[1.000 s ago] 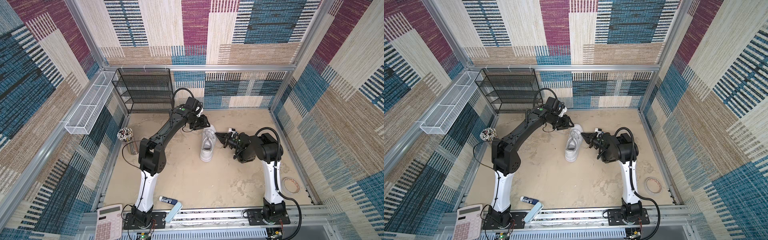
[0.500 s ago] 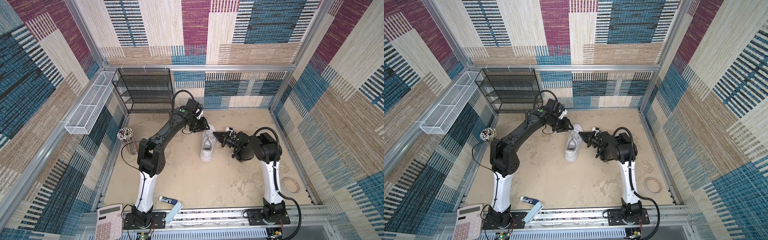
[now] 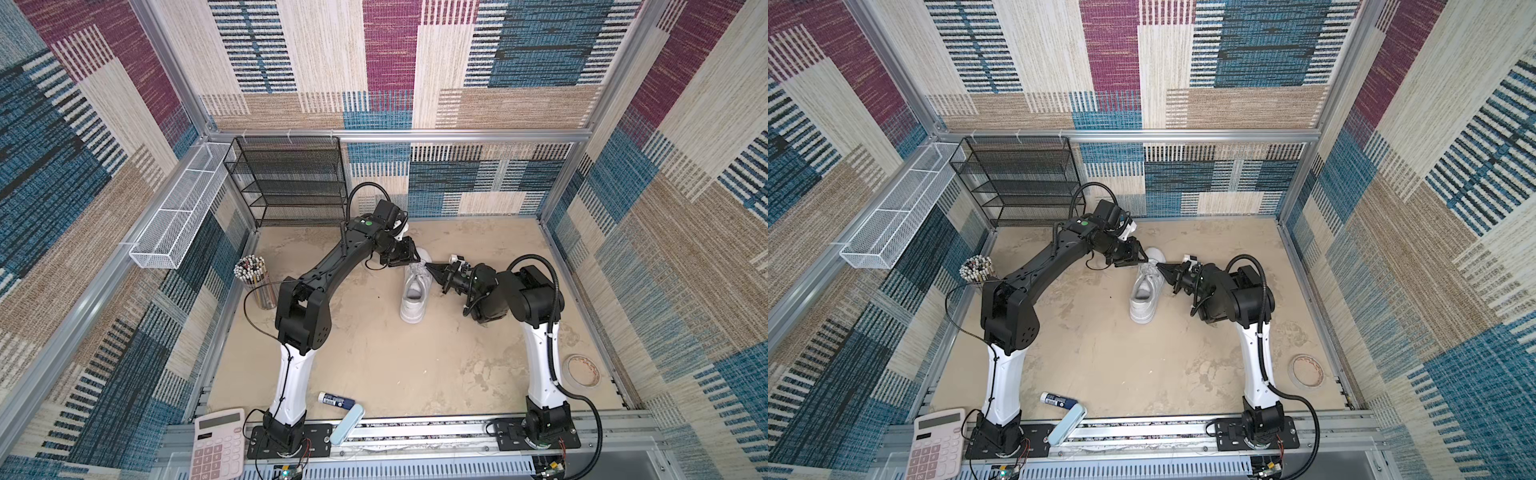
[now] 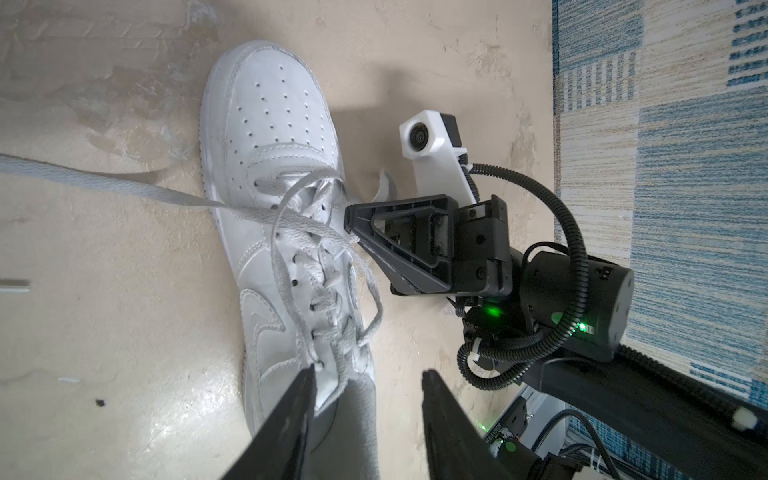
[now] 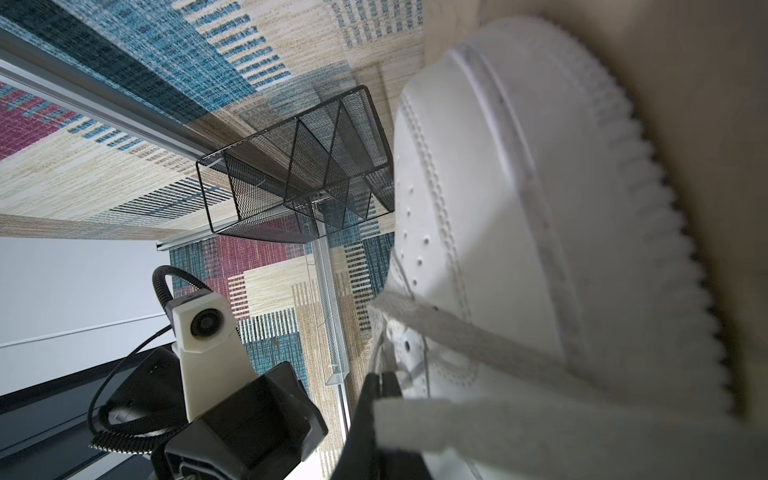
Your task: Tie the shoes
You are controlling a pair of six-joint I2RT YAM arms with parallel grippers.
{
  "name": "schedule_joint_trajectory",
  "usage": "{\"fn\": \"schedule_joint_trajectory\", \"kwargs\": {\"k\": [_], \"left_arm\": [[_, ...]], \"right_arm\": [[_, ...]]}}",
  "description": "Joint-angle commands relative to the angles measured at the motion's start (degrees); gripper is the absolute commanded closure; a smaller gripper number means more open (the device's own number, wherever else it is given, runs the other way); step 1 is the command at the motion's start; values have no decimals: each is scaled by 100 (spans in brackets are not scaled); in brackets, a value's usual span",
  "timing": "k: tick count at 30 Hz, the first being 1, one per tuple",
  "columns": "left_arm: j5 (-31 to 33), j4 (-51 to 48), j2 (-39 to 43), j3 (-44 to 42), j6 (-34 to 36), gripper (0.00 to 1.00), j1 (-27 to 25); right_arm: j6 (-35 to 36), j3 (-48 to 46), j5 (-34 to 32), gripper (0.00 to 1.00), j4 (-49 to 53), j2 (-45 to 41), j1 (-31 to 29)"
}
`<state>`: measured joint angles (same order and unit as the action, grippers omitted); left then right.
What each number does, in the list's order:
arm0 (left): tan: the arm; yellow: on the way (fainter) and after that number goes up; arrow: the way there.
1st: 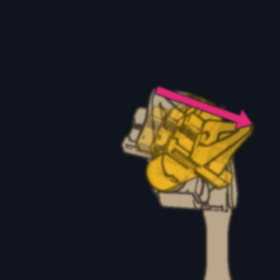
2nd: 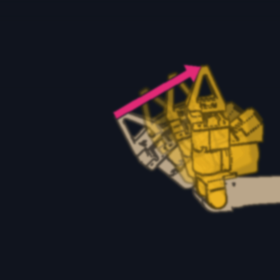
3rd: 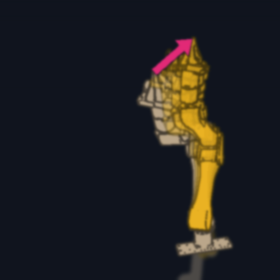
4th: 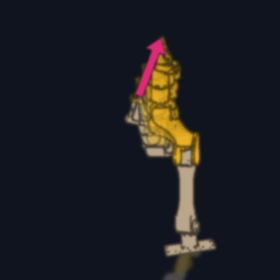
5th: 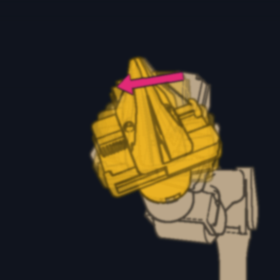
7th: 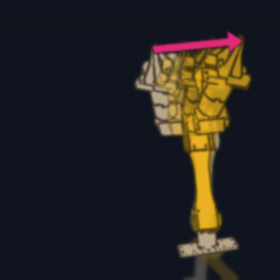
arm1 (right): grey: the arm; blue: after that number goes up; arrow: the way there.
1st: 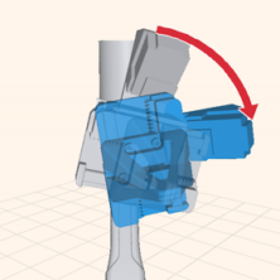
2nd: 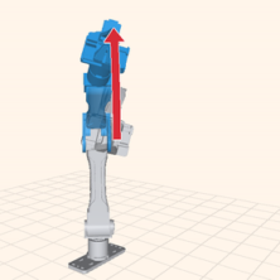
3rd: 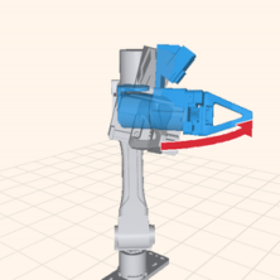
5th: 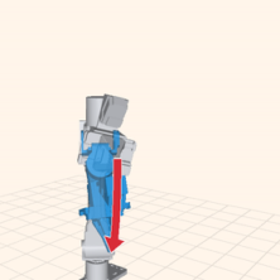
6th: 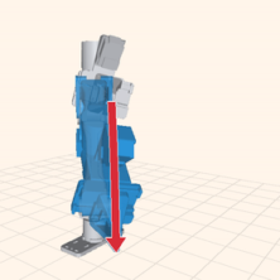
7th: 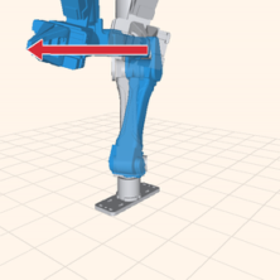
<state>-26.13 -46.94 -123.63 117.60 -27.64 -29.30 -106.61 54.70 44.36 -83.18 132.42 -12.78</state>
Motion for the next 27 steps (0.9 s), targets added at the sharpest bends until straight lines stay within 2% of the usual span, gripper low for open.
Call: {"fn": "schedule_joint_trajectory", "kwargs": {"k": [1,13,27], "left_arm": [[-88,-18,43,-5,102,56,-5],[-251,-12,-117,178,97,59,-9],[-225,-16,-193,-20,170,61,-48]], "right_arm": [[-80,10,-50,100,-1957,-106,-5],[-115,-74,17,100,-1913,-269,-80],[-229,-152,11,100,-2080,-278,-130]]}}
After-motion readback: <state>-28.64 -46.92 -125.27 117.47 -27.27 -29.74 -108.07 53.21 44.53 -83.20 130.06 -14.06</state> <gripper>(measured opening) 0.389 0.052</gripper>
